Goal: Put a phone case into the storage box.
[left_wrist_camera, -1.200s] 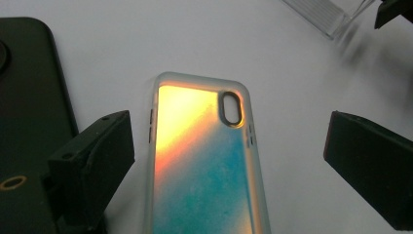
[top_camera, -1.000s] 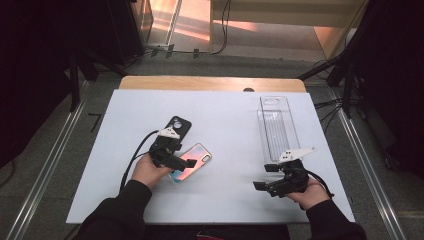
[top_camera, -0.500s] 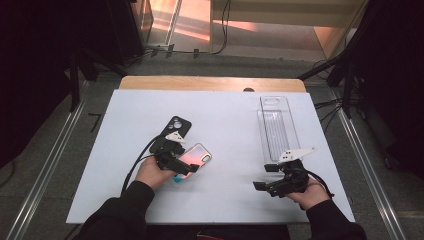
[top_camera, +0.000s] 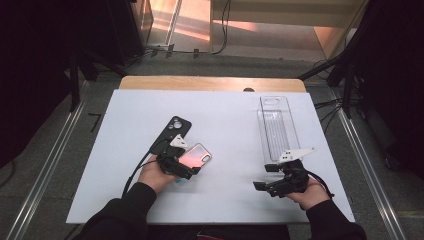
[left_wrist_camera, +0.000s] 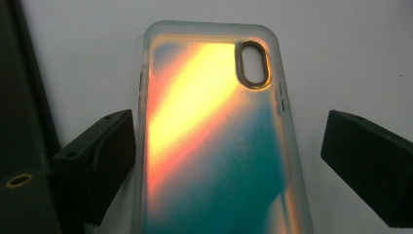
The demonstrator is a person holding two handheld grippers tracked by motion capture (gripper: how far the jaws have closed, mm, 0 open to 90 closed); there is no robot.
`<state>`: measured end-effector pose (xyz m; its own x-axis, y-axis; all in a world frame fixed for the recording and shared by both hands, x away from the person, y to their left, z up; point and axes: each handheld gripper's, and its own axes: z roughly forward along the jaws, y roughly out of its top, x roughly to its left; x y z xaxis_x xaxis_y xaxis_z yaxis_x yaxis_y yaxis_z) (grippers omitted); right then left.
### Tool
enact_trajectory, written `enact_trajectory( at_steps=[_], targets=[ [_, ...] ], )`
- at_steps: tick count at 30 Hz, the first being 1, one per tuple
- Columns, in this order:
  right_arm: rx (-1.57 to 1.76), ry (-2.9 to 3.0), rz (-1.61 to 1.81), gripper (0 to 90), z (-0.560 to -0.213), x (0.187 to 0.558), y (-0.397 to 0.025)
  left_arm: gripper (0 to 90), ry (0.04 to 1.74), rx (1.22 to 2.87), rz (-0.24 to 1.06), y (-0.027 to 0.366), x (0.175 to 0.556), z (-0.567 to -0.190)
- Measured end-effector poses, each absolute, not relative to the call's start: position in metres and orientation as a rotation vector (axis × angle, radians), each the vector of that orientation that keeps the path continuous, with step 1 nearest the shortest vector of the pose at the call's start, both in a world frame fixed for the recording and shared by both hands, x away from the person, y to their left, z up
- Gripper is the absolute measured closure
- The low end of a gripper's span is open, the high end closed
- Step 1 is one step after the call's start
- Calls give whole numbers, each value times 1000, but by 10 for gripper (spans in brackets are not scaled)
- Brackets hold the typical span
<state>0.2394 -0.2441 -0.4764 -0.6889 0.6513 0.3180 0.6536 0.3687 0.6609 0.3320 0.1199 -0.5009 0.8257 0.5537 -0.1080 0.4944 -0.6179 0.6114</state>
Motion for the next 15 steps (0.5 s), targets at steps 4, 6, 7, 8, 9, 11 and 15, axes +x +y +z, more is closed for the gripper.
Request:
enact_trajectory(
  at_steps=[4, 6, 7, 8, 9, 11, 15],
  targets=[
    [-1240, -2594, -1258, 134, -476, 240, -244, 130, 761, 2368, 220, 118, 326, -502],
    [-1240, -2596, -1257, 134, -476, 240, -244, 142, 751, 2372, 234, 118, 325, -502],
    [-1240, -2595, -1257, 134, -476, 240, -244, 153, 748, 2378, 249, 117, 324, -502],
    [-1241, -2595, -1257, 134, -476, 240, -244, 154, 741, 2390, 255, 117, 324, -502],
    [-1239, -2595, -1257, 134, -476, 240, -244, 156, 737, 2391, 260, 117, 324, -502],
    [-1241, -2594, -1258, 134, -476, 240, -244, 161, 735, 2392, 258, 117, 324, -502],
    [-1241, -2592, -1261, 134, -476, 240, -244, 167, 740, 2397, 254, 117, 325, -501]
  ],
)
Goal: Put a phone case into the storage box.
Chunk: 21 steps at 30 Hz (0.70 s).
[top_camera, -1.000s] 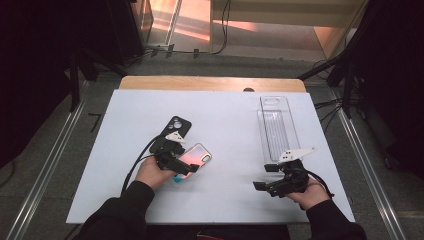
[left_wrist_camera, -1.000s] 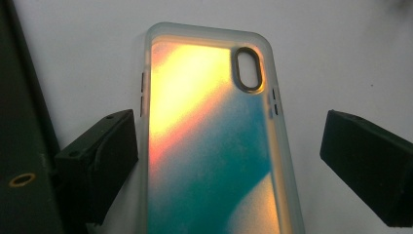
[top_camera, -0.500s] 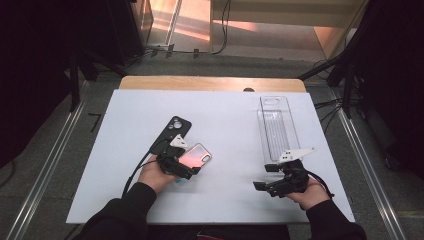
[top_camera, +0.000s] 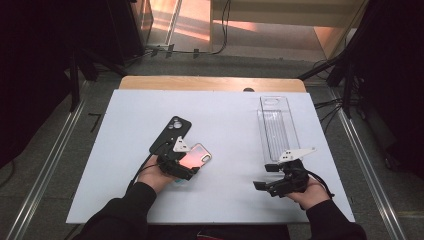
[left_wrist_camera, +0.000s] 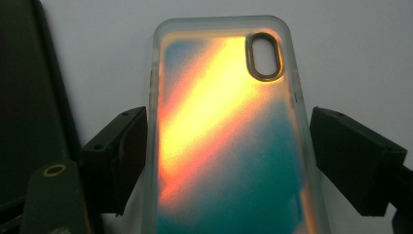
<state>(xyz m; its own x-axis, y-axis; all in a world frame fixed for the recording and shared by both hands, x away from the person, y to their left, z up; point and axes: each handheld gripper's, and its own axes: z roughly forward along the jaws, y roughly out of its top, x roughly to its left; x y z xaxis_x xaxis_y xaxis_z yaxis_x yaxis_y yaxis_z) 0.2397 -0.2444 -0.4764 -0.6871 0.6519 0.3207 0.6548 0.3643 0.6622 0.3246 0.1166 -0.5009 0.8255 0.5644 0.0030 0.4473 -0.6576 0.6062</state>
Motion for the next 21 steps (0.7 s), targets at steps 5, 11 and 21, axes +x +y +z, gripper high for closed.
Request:
enact_trajectory(
  at_steps=[5, 11, 21],
  targets=[
    [-1240, -2593, -1259, 134, -476, 239, -244, 169, 727, 2421, 247, 115, 324, -499],
    [-1241, -2590, -1265, 134, -476, 239, -244, 171, 731, 2398, 154, 113, 323, -492],
    [-1242, -2591, -1275, 134, -475, 239, -244, 171, 773, 2307, 70, 121, 323, -474]
  ],
)
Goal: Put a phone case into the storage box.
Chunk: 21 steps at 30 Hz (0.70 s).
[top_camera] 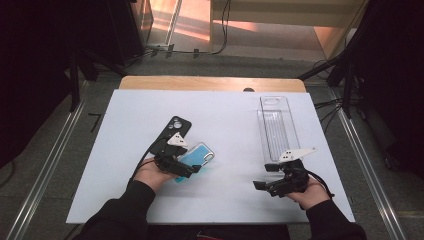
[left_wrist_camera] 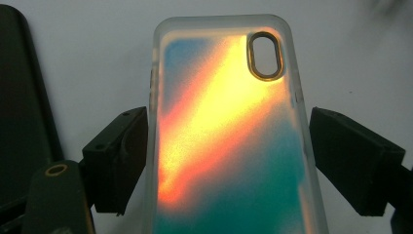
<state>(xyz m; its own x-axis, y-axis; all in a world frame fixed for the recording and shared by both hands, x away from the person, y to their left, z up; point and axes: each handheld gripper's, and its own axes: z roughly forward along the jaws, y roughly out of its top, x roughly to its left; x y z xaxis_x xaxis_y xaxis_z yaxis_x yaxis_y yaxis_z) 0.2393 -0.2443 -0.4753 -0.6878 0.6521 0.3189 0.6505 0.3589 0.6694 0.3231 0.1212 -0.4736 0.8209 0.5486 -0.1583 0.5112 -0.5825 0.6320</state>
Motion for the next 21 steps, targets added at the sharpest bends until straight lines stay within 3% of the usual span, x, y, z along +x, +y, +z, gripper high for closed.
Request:
enact_trajectory(
  at_steps=[8, 21],
  targets=[
    [1242, 2584, 1286, 134, -474, 239, -244, 171, 806, 2226, -8, 127, 318, -457],
    [1260, 2558, 1340, 134, -468, 240, -239, 171, 818, 2168, 4, 125, 310, -448]
  ],
)
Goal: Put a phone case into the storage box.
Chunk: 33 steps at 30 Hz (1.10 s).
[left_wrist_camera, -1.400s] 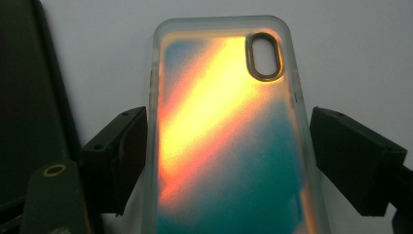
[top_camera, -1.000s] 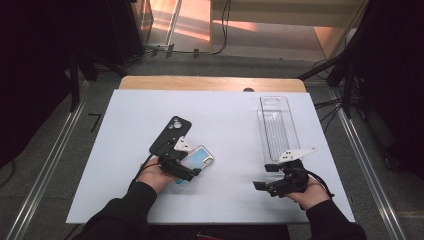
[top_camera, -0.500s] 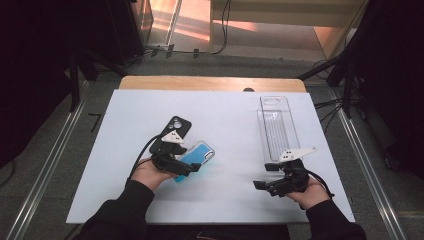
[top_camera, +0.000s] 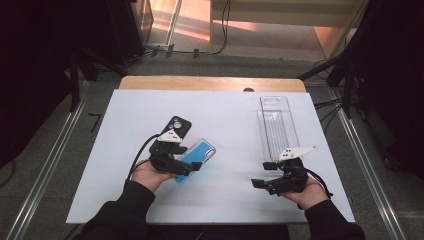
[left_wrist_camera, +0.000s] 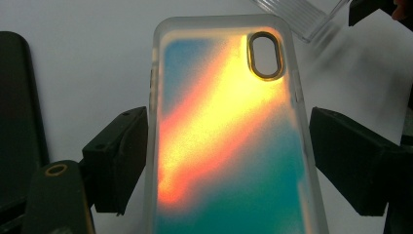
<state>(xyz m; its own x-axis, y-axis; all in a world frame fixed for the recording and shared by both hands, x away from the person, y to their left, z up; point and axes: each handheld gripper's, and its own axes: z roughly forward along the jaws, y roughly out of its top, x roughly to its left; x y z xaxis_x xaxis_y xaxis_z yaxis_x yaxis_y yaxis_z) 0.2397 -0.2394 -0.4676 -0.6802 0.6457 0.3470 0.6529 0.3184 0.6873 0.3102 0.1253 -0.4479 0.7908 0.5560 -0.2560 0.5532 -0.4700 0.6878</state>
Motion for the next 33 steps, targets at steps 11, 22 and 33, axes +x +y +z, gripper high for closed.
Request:
enact_trajectory(
  at_steps=[11, 22, 33],
  targets=[
    [-1307, -2490, -1396, 134, -453, 242, -225, 170, 849, 2013, 71, 112, 295, -446],
    [-1377, -2445, -1410, 134, -440, 252, -208, 170, 859, 1956, 205, 98, 289, -454],
    [-1421, -2375, -1432, 134, -427, 277, -187, 170, 859, 1888, 277, 95, 285, -468]
  ],
)
